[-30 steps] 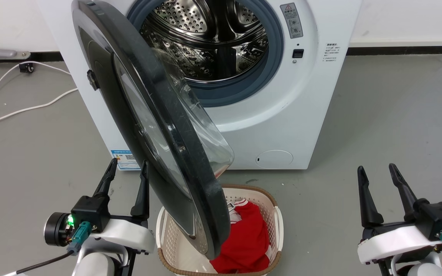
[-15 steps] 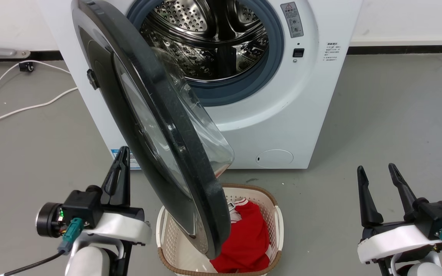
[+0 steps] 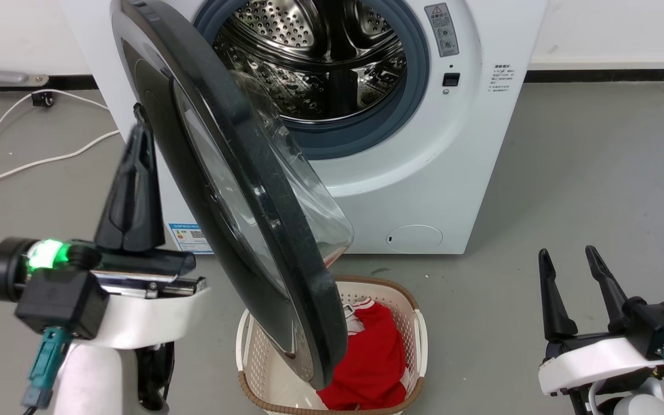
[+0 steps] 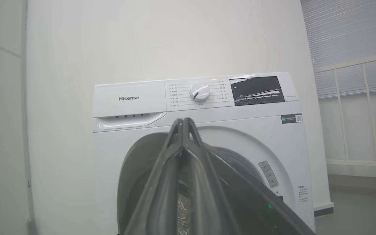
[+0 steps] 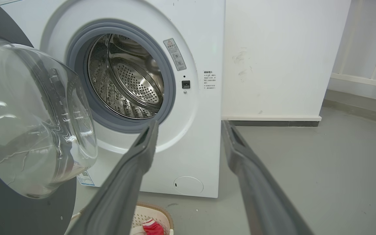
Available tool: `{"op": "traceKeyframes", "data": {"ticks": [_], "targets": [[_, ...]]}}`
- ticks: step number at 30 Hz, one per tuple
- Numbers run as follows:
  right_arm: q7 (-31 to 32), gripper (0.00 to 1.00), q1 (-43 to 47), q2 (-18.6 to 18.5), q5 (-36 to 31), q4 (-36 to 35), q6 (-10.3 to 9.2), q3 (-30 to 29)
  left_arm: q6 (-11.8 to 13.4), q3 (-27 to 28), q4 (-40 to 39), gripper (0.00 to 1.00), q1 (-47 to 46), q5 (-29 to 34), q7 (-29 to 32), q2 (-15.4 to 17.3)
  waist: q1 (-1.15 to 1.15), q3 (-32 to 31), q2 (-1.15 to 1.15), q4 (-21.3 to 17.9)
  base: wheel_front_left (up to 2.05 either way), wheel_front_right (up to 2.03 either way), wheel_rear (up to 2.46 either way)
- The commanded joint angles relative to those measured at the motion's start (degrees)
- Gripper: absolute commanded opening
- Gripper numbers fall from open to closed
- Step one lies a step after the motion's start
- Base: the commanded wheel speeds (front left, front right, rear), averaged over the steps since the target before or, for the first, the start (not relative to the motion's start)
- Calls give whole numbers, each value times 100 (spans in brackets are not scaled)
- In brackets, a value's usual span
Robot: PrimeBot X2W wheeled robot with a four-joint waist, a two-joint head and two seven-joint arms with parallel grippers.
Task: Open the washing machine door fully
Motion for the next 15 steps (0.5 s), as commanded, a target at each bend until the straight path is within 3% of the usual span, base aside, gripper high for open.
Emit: {"op": "traceKeyframes", "data": {"ticks": [1,9,15], "targets": [[1,100,-65,21,50,0,-4,-15,5,-20,-158,0,-106,53,-12,19,0,5,0,-1,0,0,0],[-4,100,-50,20,68,18,-4,-32,-34,-418,-1209,0,-269,53,-9,0,0,-4,0,-10,0,0,0],[-24,100,22,20,96,49,-4,-35,-109,-1205,-1442,0,-9,-127,66,41,0,-47,0,-12,0,0,0]]}}
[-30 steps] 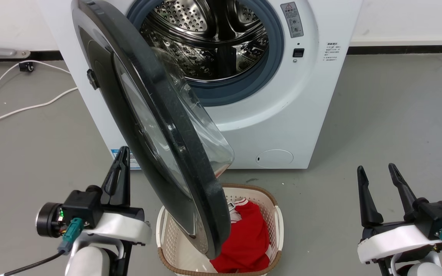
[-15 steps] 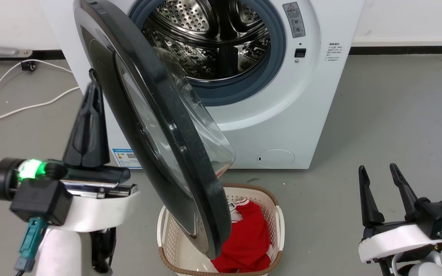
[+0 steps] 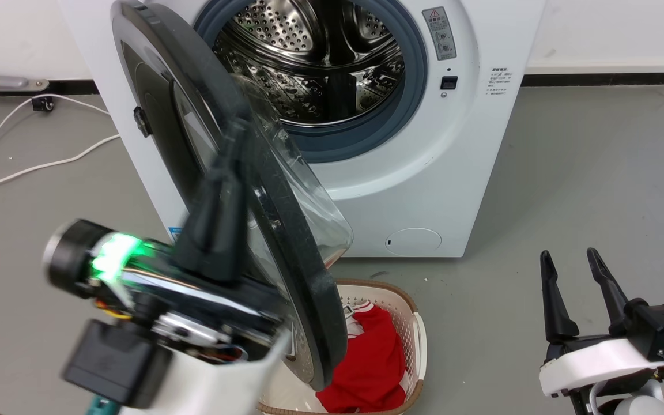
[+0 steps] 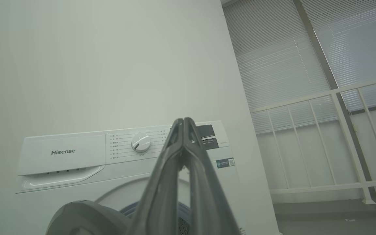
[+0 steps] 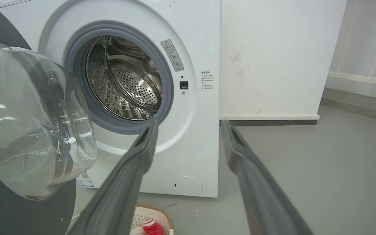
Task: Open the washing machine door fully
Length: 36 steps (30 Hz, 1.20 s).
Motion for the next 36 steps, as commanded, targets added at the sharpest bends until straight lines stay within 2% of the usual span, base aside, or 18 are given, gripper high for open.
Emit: {"op": "traceKeyframes", "data": {"ticks": [1,8,14,22,36], "targets": [[-19,100,29,19,48,17,-4,-13,-26,-204,-25,0,113,-74,85,48,0,-14,0,6,0,0,0],[-2,100,99,19,57,22,-4,-10,-48,-1369,148,0,656,-570,695,264,0,-38,0,19,0,0,0],[12,100,121,18,75,31,-4,-2,-53,-1946,609,0,1153,-1029,1338,393,0,-39,0,37,0,0,0],[32,100,119,18,116,53,-4,36,203,-1947,1179,0,1445,-999,1754,509,0,-5,0,32,0,0,0],[-6,100,-41,18,170,99,-4,87,400,-1803,1966,0,757,-1064,1427,194,0,174,0,-32,0,0,0]]}}
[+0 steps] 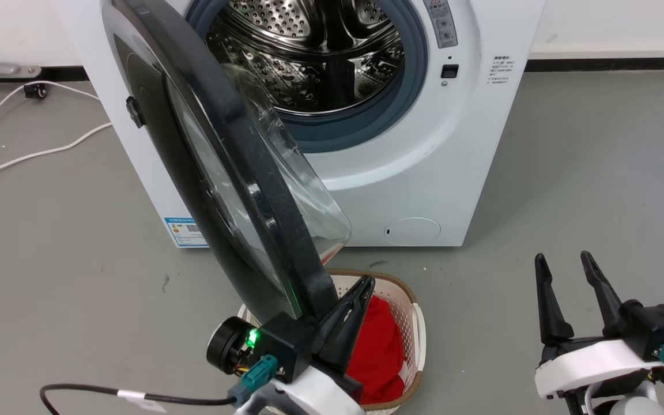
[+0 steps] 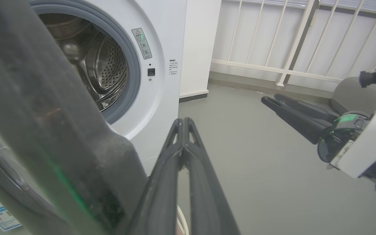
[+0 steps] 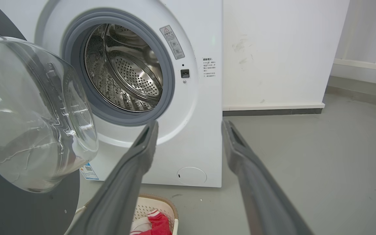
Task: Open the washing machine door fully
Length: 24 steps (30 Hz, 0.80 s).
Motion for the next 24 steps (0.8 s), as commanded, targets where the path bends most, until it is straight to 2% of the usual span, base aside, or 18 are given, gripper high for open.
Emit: {"op": "traceKeyframes", "data": {"ticks": [1,9,17,24], "targets": [[-20,100,-54,17,22,26,-4,18,49,33,95,0,-115,-26,-53,-38,0,18,0,-16,0,0,0],[-45,100,-110,17,38,65,-4,80,210,150,391,0,-255,-69,-142,-70,0,80,0,-58,0,0,0],[-52,100,-101,17,74,120,-4,93,312,156,292,0,-10,-72,-139,44,0,78,0,-30,0,0,0],[-28,100,10,17,146,152,-4,96,626,293,-63,0,589,-164,-15,222,0,-34,0,190,0,0,0]]}}
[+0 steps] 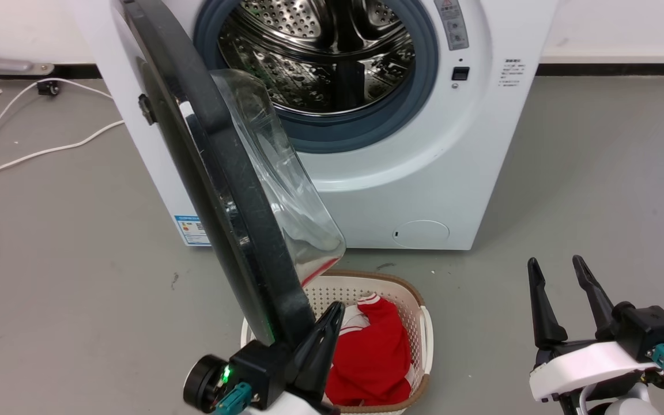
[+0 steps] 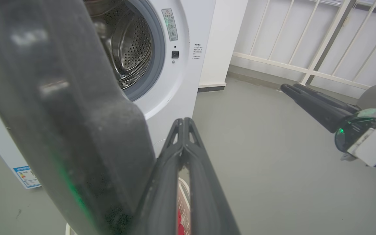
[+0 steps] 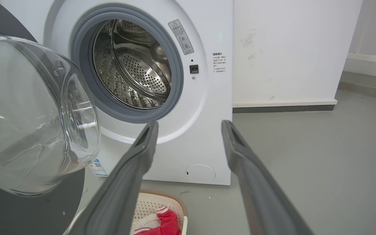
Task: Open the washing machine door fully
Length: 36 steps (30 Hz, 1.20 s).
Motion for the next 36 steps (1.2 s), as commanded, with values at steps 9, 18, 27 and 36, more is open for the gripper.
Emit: {"op": "traceKeyframes", "data": {"ticks": [9,18,27,36], "targets": [[56,100,217,16,6,-93,-4,-99,370,203,-323,0,761,-137,119,232,0,-187,0,666,0,0,0],[98,100,272,15,40,-172,-4,-136,575,464,-377,0,948,-90,100,468,0,-214,0,1351,0,0,0],[112,100,242,14,56,-176,-4,-116,852,1024,-249,0,922,-184,-24,698,0,-163,0,1724,0,0,0],[146,100,145,13,5,-197,-4,-127,857,1787,339,0,457,-547,-515,906,0,-11,0,1826,0,0,0]]}}
